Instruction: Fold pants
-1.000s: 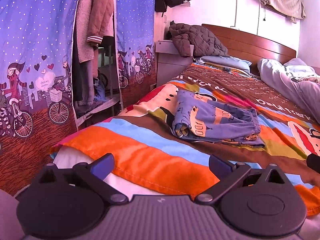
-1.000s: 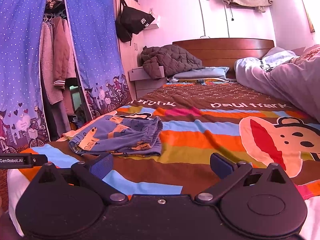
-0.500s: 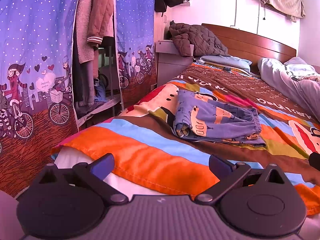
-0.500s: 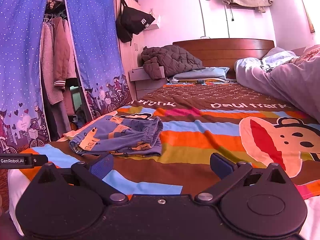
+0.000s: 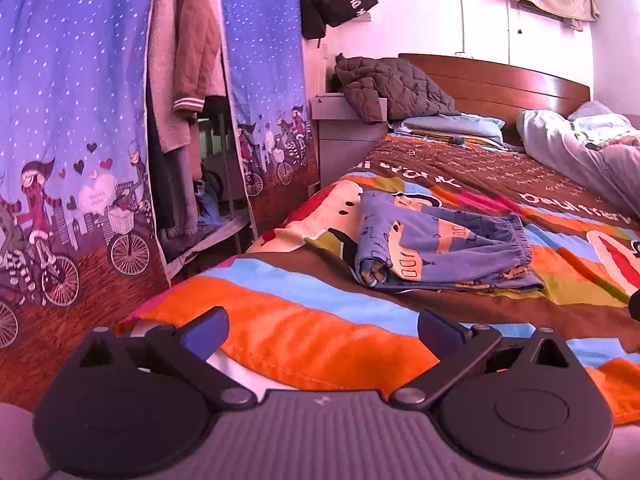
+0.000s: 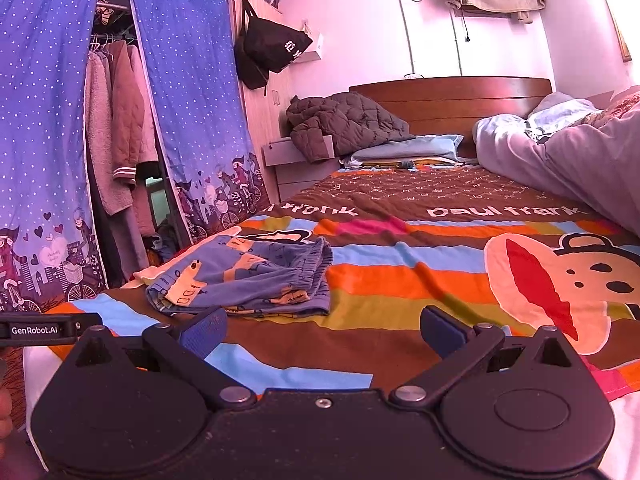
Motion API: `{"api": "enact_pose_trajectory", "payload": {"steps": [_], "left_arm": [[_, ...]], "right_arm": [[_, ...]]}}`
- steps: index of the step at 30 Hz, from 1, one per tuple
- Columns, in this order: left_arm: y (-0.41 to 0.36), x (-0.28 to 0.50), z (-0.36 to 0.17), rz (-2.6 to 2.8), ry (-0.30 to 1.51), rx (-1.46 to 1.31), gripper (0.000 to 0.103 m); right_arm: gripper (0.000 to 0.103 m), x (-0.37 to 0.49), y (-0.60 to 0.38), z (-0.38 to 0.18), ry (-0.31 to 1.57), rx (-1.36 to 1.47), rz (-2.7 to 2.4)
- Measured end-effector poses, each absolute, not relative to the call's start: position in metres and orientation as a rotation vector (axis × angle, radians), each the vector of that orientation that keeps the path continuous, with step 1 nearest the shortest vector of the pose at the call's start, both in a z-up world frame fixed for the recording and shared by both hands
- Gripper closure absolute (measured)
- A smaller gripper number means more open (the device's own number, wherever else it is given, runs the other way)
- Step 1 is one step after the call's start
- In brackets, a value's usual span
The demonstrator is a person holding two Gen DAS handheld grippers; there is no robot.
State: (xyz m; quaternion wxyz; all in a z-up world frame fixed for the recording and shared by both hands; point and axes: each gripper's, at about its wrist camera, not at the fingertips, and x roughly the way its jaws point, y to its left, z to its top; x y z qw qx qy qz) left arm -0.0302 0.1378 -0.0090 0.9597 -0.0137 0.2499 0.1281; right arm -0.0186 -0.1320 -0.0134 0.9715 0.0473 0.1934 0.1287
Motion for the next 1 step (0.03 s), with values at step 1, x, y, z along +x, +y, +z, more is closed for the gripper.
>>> {"api": "enact_pose_trajectory", "payload": {"steps": [1], "left_arm": [[0.1377,-0.0298,-0.0091,0.255,0.510,-0.031,0.000]], "right_arm": [[0.001,-0.0181,-0.1318,-0.0136,0.394,0.093,0.256]]}}
